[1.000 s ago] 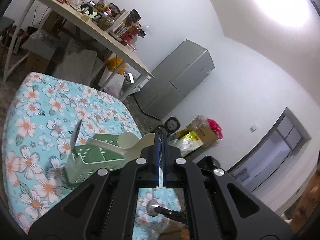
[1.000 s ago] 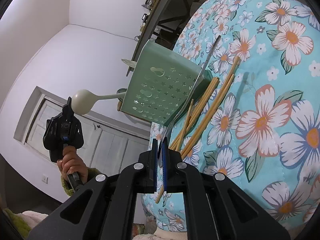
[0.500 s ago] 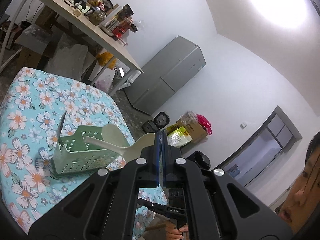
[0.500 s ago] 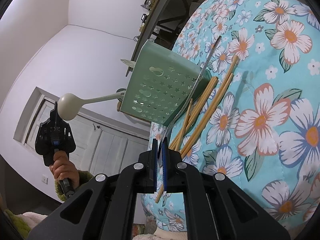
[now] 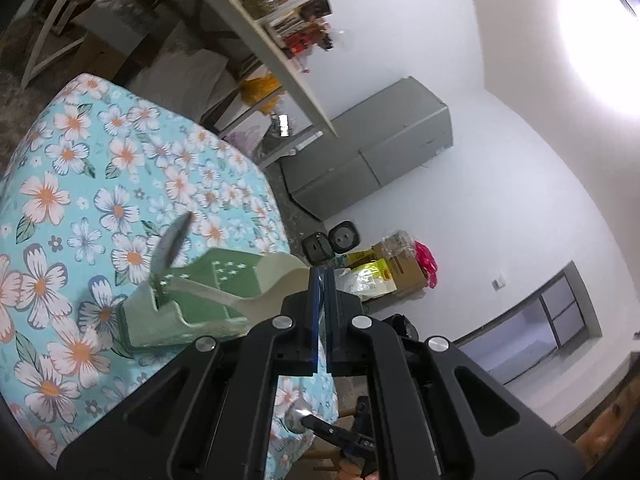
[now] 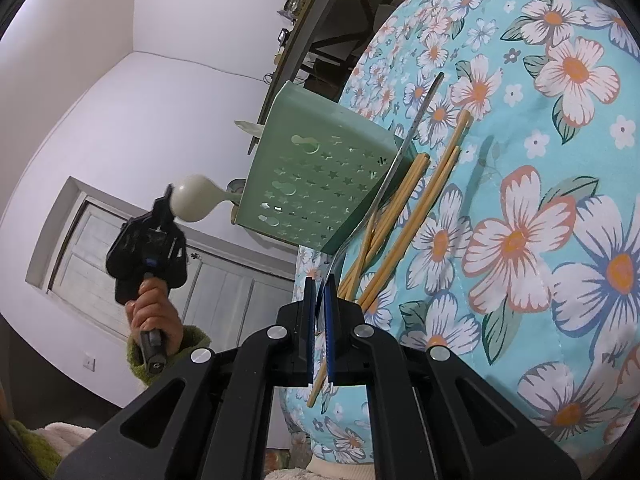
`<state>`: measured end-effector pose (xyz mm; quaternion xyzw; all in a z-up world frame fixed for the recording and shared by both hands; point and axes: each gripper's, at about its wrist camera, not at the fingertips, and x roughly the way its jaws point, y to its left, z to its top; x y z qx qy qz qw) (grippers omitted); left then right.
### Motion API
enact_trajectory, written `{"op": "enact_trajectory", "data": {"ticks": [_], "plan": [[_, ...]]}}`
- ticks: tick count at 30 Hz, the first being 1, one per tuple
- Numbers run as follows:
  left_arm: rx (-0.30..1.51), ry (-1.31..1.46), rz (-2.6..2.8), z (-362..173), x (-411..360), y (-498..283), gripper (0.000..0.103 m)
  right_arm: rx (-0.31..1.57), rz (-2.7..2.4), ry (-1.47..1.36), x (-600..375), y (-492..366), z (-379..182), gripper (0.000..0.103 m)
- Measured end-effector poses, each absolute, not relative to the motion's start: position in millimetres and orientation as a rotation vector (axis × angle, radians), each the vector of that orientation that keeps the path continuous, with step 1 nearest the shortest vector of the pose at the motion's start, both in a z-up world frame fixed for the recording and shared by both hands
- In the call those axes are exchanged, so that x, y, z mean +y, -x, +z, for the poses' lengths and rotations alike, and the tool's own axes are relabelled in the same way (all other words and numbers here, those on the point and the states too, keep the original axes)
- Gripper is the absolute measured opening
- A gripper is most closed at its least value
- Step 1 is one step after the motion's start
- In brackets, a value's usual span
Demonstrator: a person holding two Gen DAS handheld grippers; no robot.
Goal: Organize utensils
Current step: 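Lower the white spoon into the green holder and open the left gripper while the right lifts the silver spoon, then lower the silver spoon into the green holder and open the right gripper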
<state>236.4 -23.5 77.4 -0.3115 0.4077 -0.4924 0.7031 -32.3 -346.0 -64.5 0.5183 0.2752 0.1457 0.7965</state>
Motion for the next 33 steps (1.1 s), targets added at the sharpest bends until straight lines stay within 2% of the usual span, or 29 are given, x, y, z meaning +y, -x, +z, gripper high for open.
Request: {"op": "enact_trajectory", "data": {"ticks": [4, 8, 19, 26, 33], "plan": [[0.921, 0.694, -1.048, 69, -28, -248, 0.002, 0.587, 0.318, -1.108, -346, 31, -61, 0.005], [0.893, 0.672, -1.009, 68, -27, -248, 0.021, 0.575, 0.330, -1.104, -346, 30, -54, 0.005], [0.699, 0.530, -0.949, 92, -7, -213, 0.042, 0.503, 0.497, -1.119, -335, 7, -8, 0.005], [0.745, 0.496, -0.933, 72, -2, -200, 0.043, 0.477, 0.679, -1.230, -321, -28, 15, 0.005], [0.813, 0.507, -0.917, 48, -2, -201, 0.043, 0.464, 0.791, -1.528, -320, -59, -6, 0.005]]}}
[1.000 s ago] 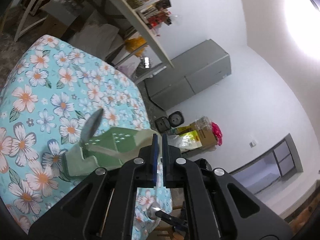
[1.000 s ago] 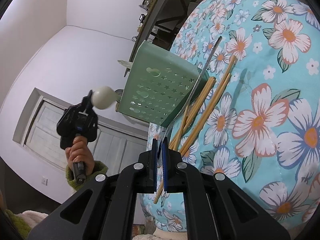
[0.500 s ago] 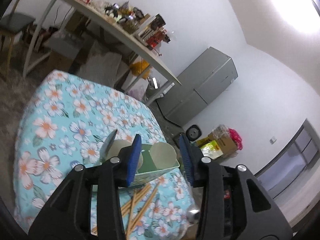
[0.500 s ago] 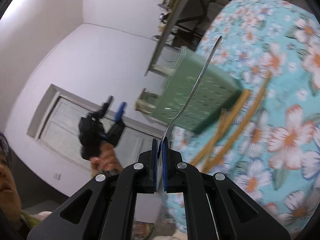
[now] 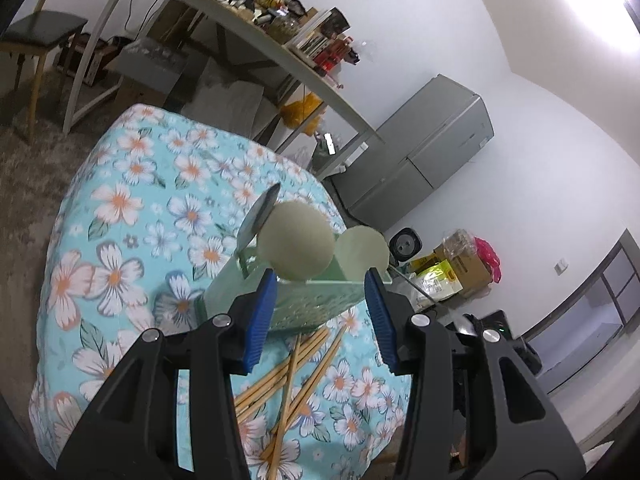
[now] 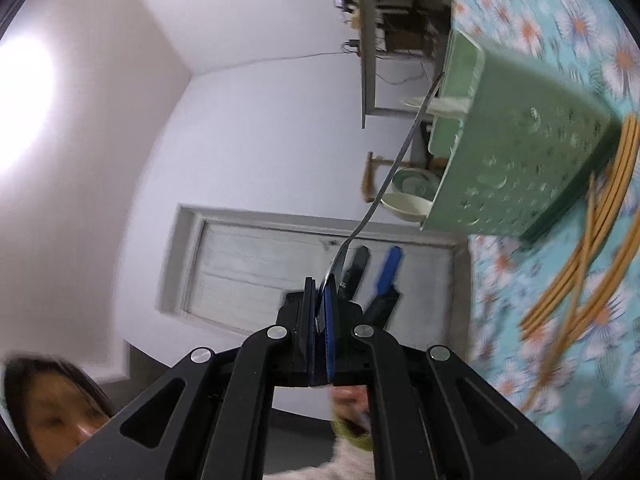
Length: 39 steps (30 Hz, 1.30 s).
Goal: Organize utensils
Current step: 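Lower the silver spoon into the green holder and open the right gripper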
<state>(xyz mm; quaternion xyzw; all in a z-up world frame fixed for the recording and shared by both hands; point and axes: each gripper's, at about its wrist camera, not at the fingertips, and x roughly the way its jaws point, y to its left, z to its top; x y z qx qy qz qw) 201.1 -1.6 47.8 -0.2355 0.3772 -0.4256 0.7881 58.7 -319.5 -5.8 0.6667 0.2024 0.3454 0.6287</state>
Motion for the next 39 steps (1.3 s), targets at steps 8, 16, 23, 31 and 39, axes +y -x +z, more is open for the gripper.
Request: {"op": "enact_trajectory", "data": {"ticks": [8, 16, 23, 31, 39], "plan": [[0.834, 0.507, -0.910, 36, -5, -201, 0.043, 0.372, 0.867, -1.830, -329, -76, -30, 0.005], [0.849, 0.497, -0.905, 34, -9, -199, 0.043, 0.292, 0.849, -2.060, -336, -95, -51, 0.006], [0.866, 0.491, -0.895, 28, -9, -199, 0.047, 0.296, 0.801, -2.129, -344, -106, -54, 0.028], [0.867, 0.478, -0.879, 25, -8, -196, 0.053, 0.247, 0.786, -2.055, -360, -103, -37, 0.043], [0.868, 0.445, -0.872, 18, -7, -184, 0.059, 0.338, 0.737, -1.822, -369, -70, -31, 0.048]]}}
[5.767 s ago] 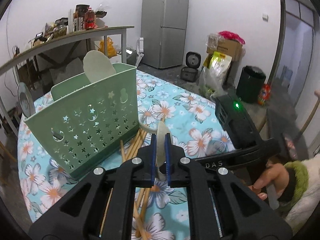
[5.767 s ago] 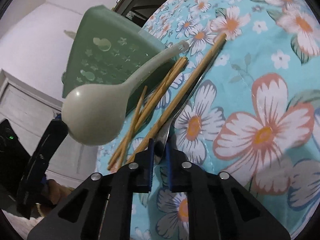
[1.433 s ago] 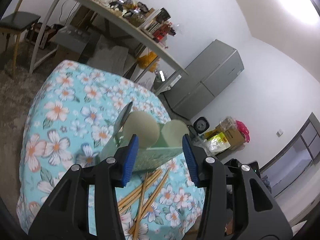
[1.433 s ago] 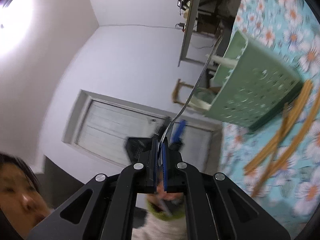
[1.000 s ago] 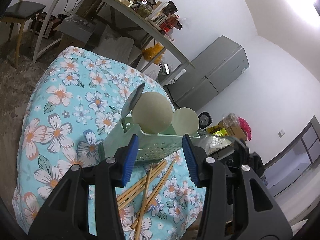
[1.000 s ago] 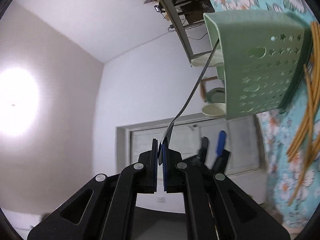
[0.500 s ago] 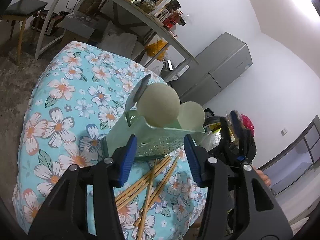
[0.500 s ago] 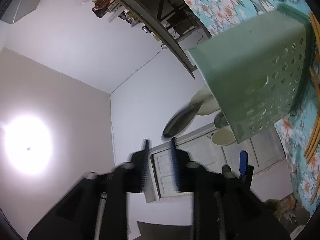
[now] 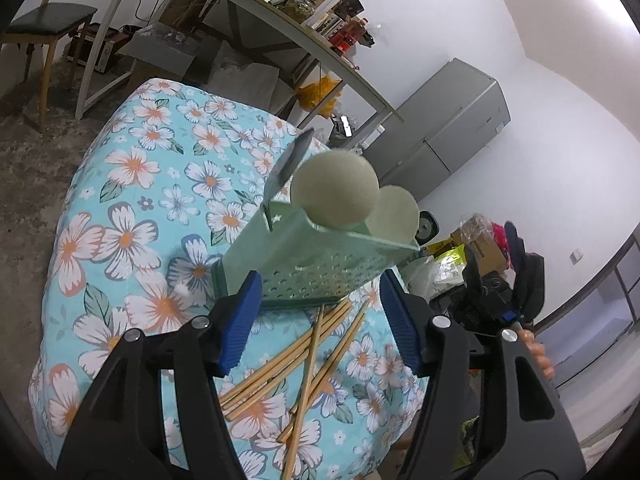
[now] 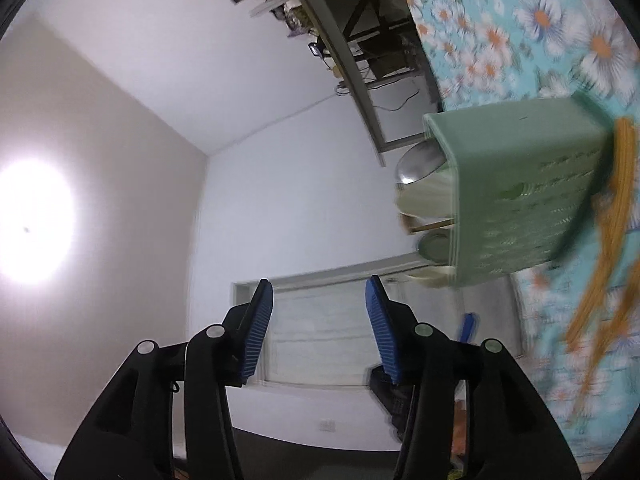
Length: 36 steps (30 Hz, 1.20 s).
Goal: Organize utensils
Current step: 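Lower the silver spoon into the green holder and open the right gripper, then move the left gripper to the wooden chopsticks and close on them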
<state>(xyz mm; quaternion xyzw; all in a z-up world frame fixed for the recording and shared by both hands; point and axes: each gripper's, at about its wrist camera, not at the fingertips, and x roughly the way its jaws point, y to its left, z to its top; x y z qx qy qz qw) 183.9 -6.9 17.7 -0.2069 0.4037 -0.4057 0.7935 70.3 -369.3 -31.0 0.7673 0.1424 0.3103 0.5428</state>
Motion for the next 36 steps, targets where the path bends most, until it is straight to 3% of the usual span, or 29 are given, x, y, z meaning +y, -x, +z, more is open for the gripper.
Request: {"op": "enact_trajectory", "data": {"ticks": [12, 21, 36], "plan": [[0.896, 0.277, -0.859, -9, -24, -150, 0.067, 0.762, 0.184, -1.086, -343, -2, -51, 0.049], [0.918, 0.176, -0.828, -17, -44, -138, 0.067, 0.782, 0.064, -0.860, -330, 3, -48, 0.059], [0.862, -0.015, -0.851, -13, -88, -126, 0.066, 0.792, 0.063, -0.736, -327, -7, -53, 0.060]]}}
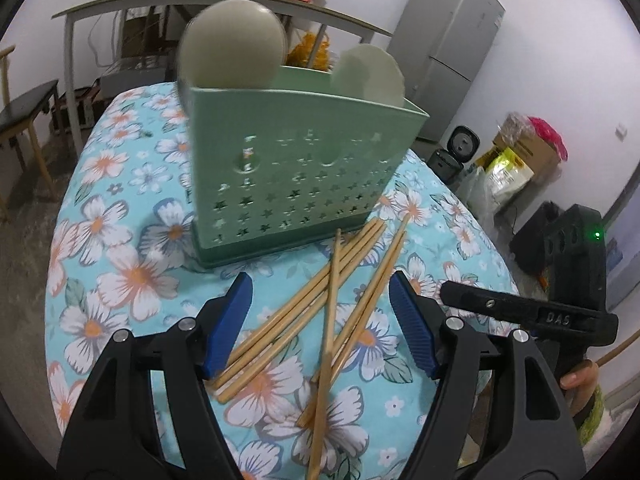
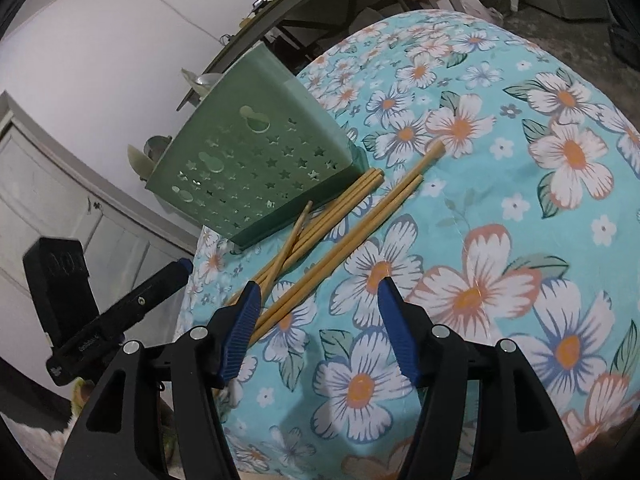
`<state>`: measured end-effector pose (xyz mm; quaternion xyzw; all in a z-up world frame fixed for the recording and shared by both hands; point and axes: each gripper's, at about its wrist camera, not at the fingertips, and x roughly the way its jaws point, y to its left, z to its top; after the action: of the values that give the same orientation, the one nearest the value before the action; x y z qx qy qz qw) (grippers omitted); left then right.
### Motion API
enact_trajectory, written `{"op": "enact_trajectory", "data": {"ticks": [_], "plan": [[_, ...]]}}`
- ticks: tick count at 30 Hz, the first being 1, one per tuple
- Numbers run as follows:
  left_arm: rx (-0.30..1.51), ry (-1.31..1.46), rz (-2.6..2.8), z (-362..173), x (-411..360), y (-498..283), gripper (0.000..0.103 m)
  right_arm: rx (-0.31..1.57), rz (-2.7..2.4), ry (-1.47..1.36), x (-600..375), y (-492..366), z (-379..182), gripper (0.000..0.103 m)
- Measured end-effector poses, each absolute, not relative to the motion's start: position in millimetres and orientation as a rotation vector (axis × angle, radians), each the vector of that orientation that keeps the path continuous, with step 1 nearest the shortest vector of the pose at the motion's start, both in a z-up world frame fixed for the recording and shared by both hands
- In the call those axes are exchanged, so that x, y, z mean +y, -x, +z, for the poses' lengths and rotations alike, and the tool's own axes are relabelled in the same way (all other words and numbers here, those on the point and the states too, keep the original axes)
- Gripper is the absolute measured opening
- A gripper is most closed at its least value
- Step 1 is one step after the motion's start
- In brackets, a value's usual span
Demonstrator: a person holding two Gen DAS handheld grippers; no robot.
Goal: Organize utensils
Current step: 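Move the left gripper to the wooden chopsticks and close on them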
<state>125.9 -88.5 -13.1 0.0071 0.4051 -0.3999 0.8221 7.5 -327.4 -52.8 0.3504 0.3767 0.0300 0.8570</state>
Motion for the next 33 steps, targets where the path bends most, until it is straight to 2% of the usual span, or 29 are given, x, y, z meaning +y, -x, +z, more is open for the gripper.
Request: {"op": "enact_trajectory", "data": {"ticks": [3, 4, 10, 13, 19, 33], "plan": [[0.856, -0.048, -0.892, -15, -99, -124, 0.059, 0.784, 0.077, -0.726, -327, -8, -59, 0.059], [0.854, -0.071, -0.902, -17, -104, -123, 0.053, 0.782, 0.076, -0.720, -327, -8, -60, 0.058], [0.861, -0.162, -0.954, -23, -123, -122, 0.031, 0.744, 0.082, -0.690, -333, -6, -61, 0.047], [0.867, -0.199, -0.986, -26, -133, -123, 0.024, 0.738, 0.080, -0.686, -337, -6, -61, 0.044], [0.912, -0.214, -0.994, -35, -152, -137, 0.018, 0.736, 0.071, -0.698, -344, -6, -64, 0.043], [1.085, -0.105, -0.943, -66, -169, -178, 0.018, 0.739, 0.075, -0.722, -347, -8, -71, 0.043]]}}
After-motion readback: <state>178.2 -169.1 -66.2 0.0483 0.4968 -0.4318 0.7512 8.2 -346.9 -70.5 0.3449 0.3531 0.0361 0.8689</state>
